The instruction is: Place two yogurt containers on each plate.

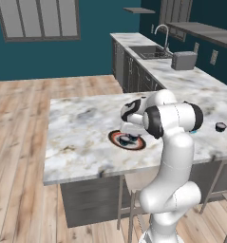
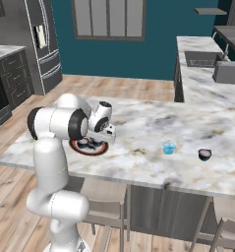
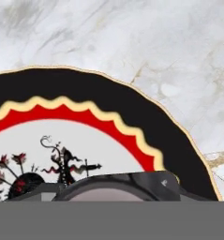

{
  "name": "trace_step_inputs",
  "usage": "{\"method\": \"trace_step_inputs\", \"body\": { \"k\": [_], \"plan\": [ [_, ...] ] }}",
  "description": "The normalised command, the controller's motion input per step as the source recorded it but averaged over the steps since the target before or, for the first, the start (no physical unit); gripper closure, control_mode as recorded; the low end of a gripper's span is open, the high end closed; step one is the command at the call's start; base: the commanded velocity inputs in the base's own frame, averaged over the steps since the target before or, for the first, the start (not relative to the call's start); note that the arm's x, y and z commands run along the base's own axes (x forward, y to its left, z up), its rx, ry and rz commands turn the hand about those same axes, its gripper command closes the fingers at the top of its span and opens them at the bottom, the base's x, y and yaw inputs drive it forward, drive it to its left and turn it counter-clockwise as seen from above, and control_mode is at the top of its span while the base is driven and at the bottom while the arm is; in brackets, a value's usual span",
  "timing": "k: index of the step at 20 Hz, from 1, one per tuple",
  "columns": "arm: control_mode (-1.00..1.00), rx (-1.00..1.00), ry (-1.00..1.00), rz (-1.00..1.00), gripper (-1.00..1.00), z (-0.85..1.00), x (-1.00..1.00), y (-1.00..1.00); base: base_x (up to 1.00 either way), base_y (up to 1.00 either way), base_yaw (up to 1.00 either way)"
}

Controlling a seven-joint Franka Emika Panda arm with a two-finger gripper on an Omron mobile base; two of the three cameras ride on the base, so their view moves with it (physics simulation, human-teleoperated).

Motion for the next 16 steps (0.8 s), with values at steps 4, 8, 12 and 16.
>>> {"method": "trace_step_inputs", "body": {
  "k": [4,8,12,16],
  "plan": [
    [-1.0,0.0,0.04,0.0,-1.0,0.07,-0.09,0.07,0.0,0.0,0.0],
    [-1.0,0.0,0.08,0.0,-1.0,0.14,-0.16,0.1,0.0,0.0,0.0],
    [-1.0,-0.02,0.03,0.0,-1.0,0.19,-0.19,0.08,0.0,0.0,0.0],
    [-1.0,-0.11,0.0,-0.02,-1.0,0.43,-0.08,-0.06,0.0,0.0,0.0]
  ]
}}
